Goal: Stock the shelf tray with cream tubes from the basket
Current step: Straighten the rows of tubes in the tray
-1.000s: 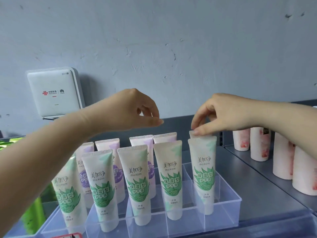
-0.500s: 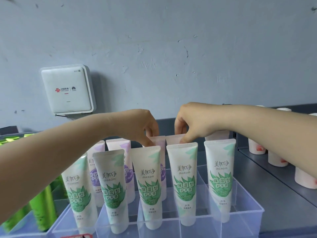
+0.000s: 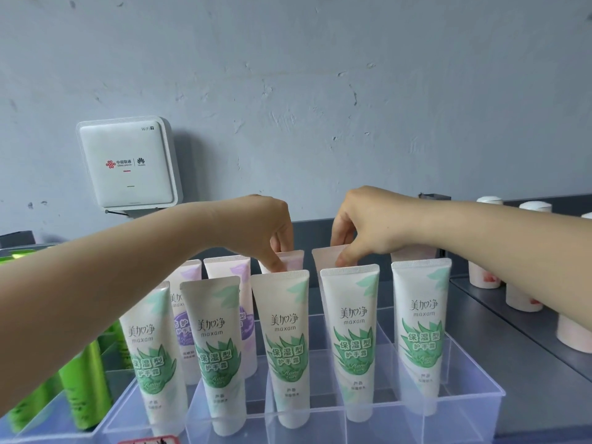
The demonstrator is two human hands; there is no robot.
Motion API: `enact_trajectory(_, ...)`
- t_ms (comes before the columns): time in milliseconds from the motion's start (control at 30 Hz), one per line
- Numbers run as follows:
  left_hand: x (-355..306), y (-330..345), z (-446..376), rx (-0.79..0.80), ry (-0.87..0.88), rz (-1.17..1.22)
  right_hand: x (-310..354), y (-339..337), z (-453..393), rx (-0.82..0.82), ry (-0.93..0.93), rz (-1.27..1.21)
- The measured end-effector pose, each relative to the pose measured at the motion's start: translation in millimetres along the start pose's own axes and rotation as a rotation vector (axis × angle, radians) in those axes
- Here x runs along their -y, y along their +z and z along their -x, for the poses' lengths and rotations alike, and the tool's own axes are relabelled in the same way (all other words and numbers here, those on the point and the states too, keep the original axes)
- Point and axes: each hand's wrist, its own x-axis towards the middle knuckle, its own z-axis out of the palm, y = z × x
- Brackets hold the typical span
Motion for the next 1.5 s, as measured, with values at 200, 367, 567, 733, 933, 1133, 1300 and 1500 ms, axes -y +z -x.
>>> enact_trajectory(200,2,2,1,0.006,0.004,0.060,-5,2,-1,0.002,0.027,0.009)
enact_trajectory(367,3,3,2,0.013,0.001,0.083,-6,1,1,0.012,0.031,0.017)
enact_trajectory(567,5,1,4,0.044,0.012,0.096,-6,-14,8,0.000,0.031,-0.016)
enact_trajectory(733,0,-7,2,-0.044,0.010,0.149,-28,-37,27,0.034,0.062,0.020)
enact_trajectory(933,-19,-9,-10,-0.100,0.035,0.097,-51,-30,41,0.166,0.114,0.064)
enact_trajectory(1133,-29,-7,-13,-0.080,0.059,0.097,-49,-21,37,0.090,0.115,0.049)
enact_trajectory(1300,-29,-9,-9,-0.083,0.056,0.118,-44,-14,32,-0.009,0.097,-0.004)
enact_trajectory(1500,-26,-6,-4,-0.087,0.044,0.159,-51,-5,31,-0.036,0.127,-0.038)
